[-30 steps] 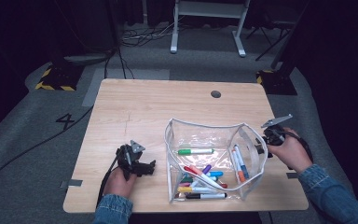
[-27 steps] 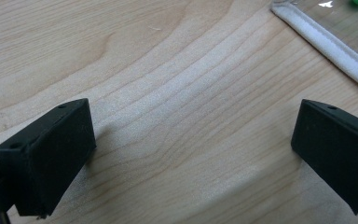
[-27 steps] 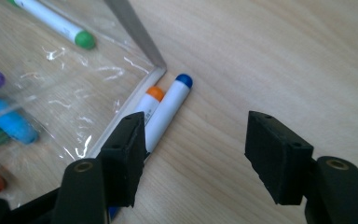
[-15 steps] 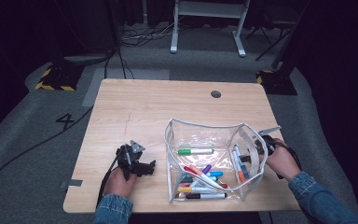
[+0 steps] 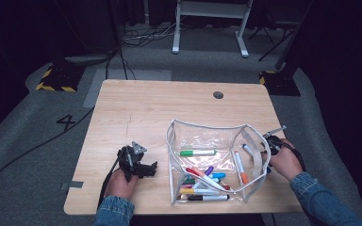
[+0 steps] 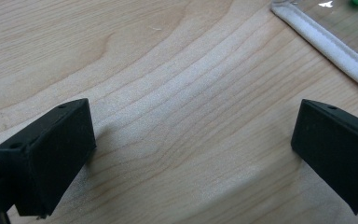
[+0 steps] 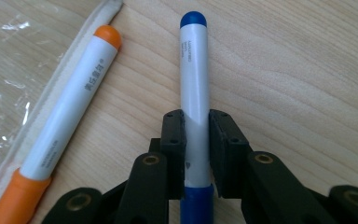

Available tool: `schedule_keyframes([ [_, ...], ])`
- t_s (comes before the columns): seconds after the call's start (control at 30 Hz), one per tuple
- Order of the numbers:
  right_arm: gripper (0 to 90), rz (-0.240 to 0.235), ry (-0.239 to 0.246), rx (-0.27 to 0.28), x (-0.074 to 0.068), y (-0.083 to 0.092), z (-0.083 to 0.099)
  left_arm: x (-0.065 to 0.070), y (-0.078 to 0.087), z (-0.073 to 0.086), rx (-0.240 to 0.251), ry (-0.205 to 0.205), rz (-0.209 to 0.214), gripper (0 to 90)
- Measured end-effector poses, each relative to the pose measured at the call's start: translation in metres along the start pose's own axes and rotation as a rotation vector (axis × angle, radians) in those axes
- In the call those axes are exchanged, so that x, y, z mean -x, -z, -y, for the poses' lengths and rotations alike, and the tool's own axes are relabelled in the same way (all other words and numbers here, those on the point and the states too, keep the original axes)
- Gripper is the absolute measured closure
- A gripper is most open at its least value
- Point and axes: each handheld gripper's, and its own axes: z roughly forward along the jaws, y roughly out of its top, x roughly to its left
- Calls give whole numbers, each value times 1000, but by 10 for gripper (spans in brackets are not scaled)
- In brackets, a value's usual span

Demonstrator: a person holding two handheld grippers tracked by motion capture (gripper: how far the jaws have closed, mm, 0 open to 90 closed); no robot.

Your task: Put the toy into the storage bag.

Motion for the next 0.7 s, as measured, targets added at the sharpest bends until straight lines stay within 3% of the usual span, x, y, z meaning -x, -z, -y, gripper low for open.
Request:
schedule_keyframes([
  [0.17, 773, -23, -13, 19, 1, 11, -1, 0, 0, 0, 0, 0, 0, 0],
  [0.5, 773, -44, 7, 92, 3, 66, -12, 0, 0, 0, 0, 1, 0, 0],
  [0.7, 773, -40, 49, 125, -2, 96, -19, 0, 0, 0, 0, 0, 0, 0],
])
